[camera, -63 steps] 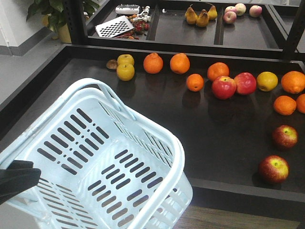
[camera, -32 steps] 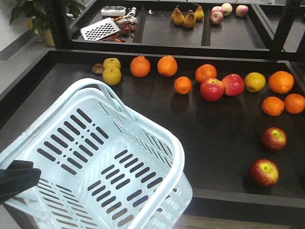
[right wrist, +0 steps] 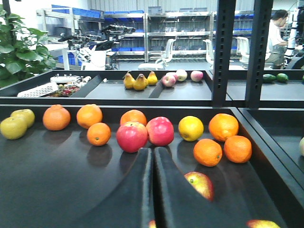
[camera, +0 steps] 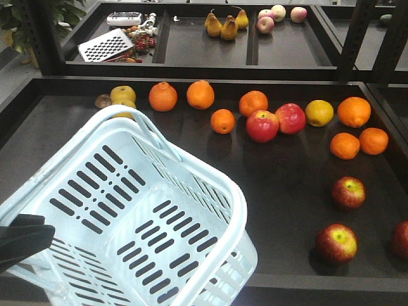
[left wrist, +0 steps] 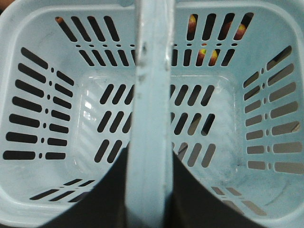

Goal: Pick three apples into basket with both arms
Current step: 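Drive closer to the apple table holding the basket with the left gripper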

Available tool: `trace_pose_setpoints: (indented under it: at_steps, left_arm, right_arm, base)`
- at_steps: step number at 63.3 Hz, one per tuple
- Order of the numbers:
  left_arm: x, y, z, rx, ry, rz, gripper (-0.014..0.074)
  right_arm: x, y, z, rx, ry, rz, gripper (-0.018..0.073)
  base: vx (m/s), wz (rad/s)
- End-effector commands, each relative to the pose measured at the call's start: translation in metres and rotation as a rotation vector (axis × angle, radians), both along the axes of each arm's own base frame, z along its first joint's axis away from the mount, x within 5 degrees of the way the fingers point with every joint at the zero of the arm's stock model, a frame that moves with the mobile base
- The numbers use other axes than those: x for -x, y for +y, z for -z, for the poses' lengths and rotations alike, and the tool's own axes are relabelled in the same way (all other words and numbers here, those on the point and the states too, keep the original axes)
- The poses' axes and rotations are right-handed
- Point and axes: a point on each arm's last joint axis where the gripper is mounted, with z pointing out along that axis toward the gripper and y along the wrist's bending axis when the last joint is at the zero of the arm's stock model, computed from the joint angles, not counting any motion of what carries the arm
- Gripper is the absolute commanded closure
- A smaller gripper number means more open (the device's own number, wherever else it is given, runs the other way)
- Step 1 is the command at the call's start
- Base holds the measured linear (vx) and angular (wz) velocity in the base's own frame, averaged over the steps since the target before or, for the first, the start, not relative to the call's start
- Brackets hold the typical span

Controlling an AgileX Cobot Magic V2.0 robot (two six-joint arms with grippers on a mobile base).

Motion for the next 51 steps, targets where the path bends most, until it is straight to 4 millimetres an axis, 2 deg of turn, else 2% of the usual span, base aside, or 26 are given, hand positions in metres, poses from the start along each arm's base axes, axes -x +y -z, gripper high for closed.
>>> trace_pose_setpoints:
  at_steps: [1,51]
  left_arm:
    - [-0.0019,-0.0015,-0.0172,0.101,-0.074,-0.036,0.0603]
    - [-0.0019,-0.0015,-0.0172,0.101,-0.074,-0.036,0.0603]
  right_arm:
    - [0.0009,0.0008,-0.0028,0.013,-0.075,-0.006,0.0566]
    - [0.0009,0.0008,-0.0029,0.013,-0.076,-0.006,0.0566]
  base:
    - [0.11,-0.11]
    - [0.1,-0.03]
